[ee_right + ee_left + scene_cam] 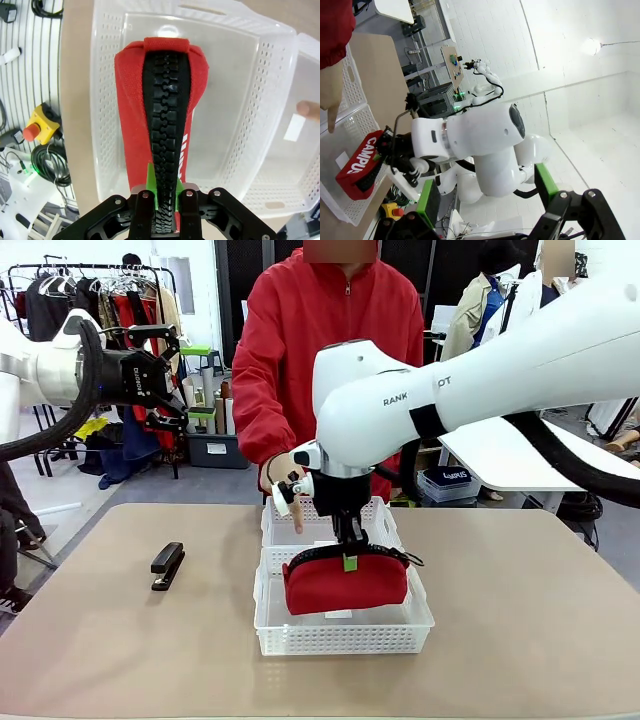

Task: Distribute items into two baskets.
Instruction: Place the picked Pencil pouch into the Organizing basket as instructed by the person.

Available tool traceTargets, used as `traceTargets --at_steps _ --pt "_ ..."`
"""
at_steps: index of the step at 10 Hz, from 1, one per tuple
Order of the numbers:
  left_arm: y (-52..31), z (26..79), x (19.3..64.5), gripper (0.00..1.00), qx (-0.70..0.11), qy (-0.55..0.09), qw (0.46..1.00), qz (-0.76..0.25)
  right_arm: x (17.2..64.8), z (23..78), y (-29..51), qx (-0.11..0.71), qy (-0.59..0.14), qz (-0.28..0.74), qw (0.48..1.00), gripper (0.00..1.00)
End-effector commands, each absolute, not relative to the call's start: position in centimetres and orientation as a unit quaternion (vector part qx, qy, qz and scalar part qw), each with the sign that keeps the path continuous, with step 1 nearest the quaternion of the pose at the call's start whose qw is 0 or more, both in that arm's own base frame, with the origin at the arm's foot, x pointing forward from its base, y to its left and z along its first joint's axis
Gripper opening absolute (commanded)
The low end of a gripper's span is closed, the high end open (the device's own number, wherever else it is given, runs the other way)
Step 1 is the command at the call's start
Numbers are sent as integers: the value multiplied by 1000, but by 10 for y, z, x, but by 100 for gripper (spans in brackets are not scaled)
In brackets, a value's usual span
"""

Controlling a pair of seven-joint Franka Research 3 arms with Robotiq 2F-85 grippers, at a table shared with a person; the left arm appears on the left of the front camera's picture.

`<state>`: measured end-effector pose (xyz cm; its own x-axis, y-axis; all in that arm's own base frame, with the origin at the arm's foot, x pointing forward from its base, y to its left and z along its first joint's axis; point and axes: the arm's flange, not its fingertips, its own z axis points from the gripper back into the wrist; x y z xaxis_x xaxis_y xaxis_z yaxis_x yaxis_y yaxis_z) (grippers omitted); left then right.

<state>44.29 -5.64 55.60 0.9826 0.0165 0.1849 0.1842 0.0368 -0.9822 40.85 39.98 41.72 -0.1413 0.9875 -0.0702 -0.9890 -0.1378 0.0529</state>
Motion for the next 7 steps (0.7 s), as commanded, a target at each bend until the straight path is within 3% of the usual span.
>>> traceTargets --at_steps 1,7 --pt "-56 558 443 100 -692 -74 715 -60 409 411 416 -23 36 749 661 0" --pt "-56 558 443 100 -692 -74 715 -60 418 376 430 -27 24 731 681 0"
